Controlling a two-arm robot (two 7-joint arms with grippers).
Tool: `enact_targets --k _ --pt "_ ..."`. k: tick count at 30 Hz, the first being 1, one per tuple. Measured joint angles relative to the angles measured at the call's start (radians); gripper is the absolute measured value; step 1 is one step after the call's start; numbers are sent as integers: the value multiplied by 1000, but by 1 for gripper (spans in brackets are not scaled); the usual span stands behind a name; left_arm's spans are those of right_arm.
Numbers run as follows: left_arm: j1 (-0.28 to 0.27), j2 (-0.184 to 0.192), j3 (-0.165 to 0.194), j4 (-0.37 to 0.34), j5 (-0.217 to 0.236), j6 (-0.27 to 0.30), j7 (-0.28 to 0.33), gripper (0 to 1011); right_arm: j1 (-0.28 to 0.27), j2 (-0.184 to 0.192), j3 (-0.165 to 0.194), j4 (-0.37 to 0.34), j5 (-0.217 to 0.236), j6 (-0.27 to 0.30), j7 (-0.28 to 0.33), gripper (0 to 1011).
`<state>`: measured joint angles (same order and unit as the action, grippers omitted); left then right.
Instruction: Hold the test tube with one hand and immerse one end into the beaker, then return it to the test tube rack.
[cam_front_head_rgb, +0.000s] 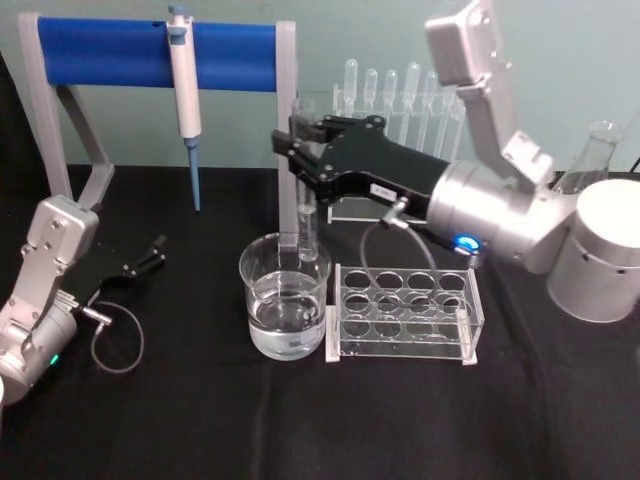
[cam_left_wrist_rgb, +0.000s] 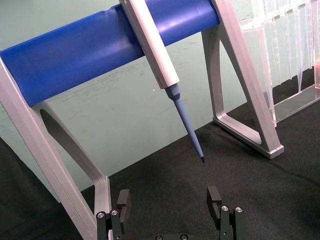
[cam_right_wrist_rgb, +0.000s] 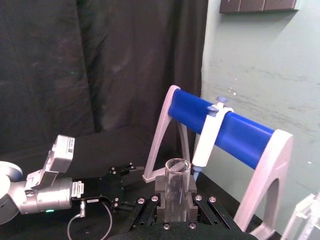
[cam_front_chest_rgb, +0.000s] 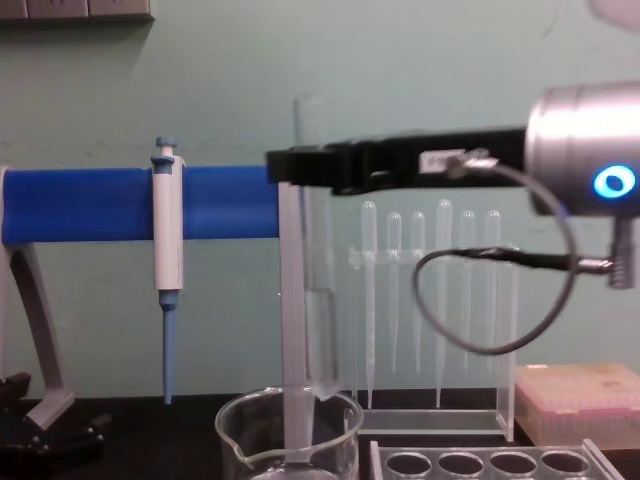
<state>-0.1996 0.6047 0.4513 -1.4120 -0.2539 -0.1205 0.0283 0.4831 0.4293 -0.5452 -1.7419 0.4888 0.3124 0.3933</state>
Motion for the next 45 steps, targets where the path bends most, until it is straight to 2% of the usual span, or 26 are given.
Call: enact_targets --k 7,12,27,35,39,45 --pt "0 0 0 0 0 0 0 1000 10 -51 -39 94 -38 -81 15 226" --pt "0 0 0 0 0 0 0 1000 -13 -75 -57 152 -77 -156 26 225" --pt "0 0 0 0 0 0 0 1000 -98 -96 -54 212 -153 -255 14 226" --pt "0 0 0 0 0 0 0 1000 -111 -113 -36 235 -161 -279 25 225" --pt "0 0 0 0 0 0 0 1000 -126 -132 -8 255 -129 -291 35 226" --pt "0 0 0 0 0 0 0 1000 -123 -128 -13 252 -132 -290 35 225"
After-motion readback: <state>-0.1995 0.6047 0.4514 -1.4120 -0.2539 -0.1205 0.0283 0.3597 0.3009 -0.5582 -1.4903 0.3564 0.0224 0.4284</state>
